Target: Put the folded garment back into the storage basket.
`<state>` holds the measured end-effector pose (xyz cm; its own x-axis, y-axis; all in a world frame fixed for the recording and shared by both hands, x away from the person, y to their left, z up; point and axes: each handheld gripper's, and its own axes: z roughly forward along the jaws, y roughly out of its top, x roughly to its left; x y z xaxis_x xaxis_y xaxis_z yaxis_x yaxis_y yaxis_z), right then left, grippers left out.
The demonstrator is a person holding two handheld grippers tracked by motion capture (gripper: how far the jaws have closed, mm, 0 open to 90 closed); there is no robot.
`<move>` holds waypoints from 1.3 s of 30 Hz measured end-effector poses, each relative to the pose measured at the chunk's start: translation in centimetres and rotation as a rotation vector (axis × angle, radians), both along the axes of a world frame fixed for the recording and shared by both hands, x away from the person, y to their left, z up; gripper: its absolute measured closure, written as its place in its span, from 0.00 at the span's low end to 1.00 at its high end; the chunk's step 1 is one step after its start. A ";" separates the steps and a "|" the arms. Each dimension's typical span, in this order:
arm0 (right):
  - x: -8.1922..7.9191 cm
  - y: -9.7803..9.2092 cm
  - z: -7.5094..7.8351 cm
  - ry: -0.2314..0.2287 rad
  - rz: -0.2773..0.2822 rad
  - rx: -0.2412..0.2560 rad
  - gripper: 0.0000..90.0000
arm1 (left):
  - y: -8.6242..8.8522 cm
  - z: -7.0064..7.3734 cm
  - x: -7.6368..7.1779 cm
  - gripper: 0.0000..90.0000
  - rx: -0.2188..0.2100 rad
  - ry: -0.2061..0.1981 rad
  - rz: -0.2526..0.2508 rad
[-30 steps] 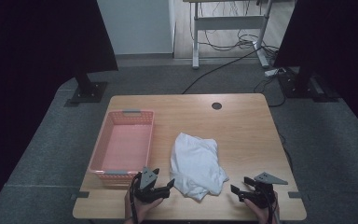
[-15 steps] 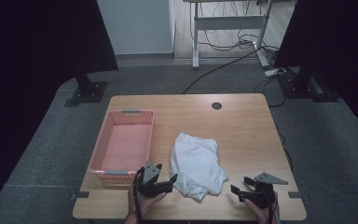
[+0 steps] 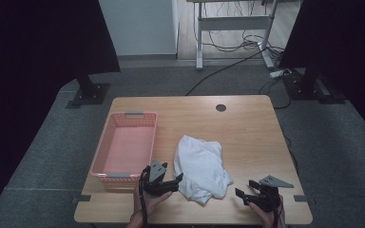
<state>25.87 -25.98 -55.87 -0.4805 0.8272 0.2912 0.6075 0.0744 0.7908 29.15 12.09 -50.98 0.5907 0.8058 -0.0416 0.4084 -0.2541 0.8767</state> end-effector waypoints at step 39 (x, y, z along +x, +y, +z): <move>0.0 0.2 0.0 0.001 0.000 -0.018 0.25 | -1.1 0.3 3.3 0.28 -0.009 0.015 0.033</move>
